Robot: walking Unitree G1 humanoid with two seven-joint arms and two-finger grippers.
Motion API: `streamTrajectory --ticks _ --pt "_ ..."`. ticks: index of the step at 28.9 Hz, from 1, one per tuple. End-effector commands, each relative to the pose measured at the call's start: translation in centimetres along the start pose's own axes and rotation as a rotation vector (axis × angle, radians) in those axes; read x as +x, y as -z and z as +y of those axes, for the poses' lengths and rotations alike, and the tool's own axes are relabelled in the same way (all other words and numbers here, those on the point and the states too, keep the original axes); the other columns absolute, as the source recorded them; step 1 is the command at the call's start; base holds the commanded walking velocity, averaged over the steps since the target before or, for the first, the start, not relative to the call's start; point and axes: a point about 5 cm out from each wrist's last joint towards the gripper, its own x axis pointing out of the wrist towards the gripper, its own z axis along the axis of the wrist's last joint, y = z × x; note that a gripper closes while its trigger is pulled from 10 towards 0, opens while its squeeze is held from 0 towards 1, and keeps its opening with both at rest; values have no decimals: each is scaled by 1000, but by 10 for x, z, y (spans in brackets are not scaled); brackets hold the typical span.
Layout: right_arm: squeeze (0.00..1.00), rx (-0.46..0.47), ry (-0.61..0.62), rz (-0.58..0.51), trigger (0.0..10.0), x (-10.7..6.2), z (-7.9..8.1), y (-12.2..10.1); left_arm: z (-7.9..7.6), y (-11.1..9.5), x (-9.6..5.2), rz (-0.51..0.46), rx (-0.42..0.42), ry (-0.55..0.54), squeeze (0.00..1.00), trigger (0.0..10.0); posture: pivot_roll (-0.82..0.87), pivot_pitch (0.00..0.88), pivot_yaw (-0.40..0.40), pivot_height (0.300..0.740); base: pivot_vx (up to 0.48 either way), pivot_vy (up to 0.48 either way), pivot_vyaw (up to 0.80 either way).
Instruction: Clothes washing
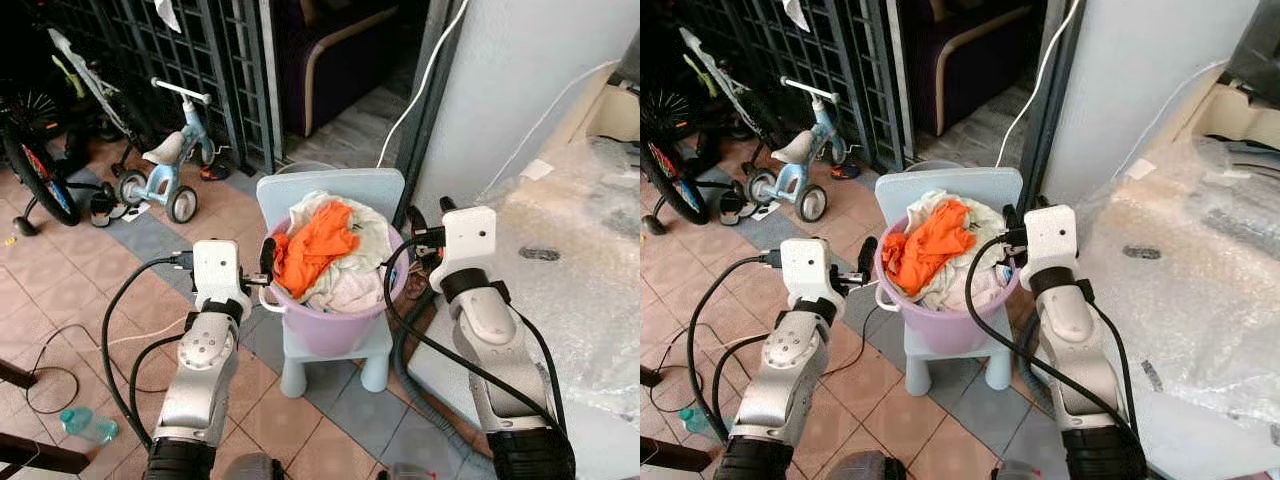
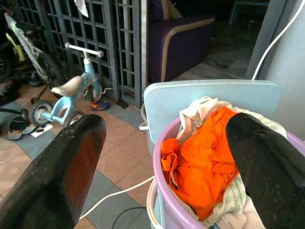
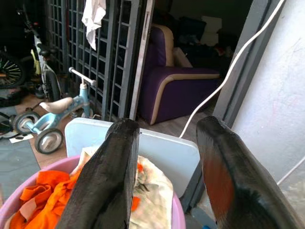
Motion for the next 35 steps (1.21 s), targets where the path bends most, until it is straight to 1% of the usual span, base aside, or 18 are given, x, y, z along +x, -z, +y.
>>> streamTrajectory --ticks 1,6,9,12,13,14,15,16,18,19,20,24,30,35 --pt "0 10 -12 -7 10000 2 2 -2 -1 2 -1 6 -3 8 0 10000 -30 21 27 740 0 0 500" --pt "0 8 2 8 10000 2 0 1 -1 2 0 8 1 13 0 10000 -29 24 24 740 0 0 94" --pt "0 5 1 27 10000 1 0 4 -1 1 0 6 -4 17 0 10000 -26 24 23 740 341 0 0" --pt "0 8 -3 82 10000 -1 0 16 -3 0 0 5 -8 24 0 10000 -25 22 22 740 369 0 0" --pt "498 21 -7 102 10000 -3 0 22 -3 2 0 11 -7 23 0 10000 -25 20 23 740 356 0 0" --pt "910 39 -26 111 10000 -5 1 26 -2 3 0 20 -5 24 0 10000 -23 24 26 740 352 0 0" --pt "910 39 -26 111 10000 -5 1 26 -2 3 0 20 -5 24 0 10000 -23 24 26 740 352 0 0" --pt "1000 38 -29 112 10000 -6 2 26 -2 3 0 22 -5 25 0 10000 -23 25 26 740 341 0 0" --pt "1000 22 -22 122 10000 -8 2 29 -2 3 0 21 -3 26 0 10000 -23 26 27 740 337 0 0" --pt "898 19 -17 126 10000 -8 2 29 -2 3 1 21 -3 26 0 10000 -24 24 28 740 349 0 0" --pt "4 18 -13 130 10000 -9 2 30 -2 3 1 21 -3 27 0 10000 -24 25 28 740 390 0 0" --pt "0 18 -14 134 10000 -9 3 31 -5 2 0 16 -16 56 0 10000 -24 25 32 740 400 0 0" --pt "0 21 -23 143 10000 -9 4 34 -2 2 0 23 1 40 0 10000 -18 30 33 740 401 0 0" --pt "0 20 -36 154 10000 -9 4 36 -2 4 -1 35 10 36 0 10000 -15 32 30 740 50 0 0"
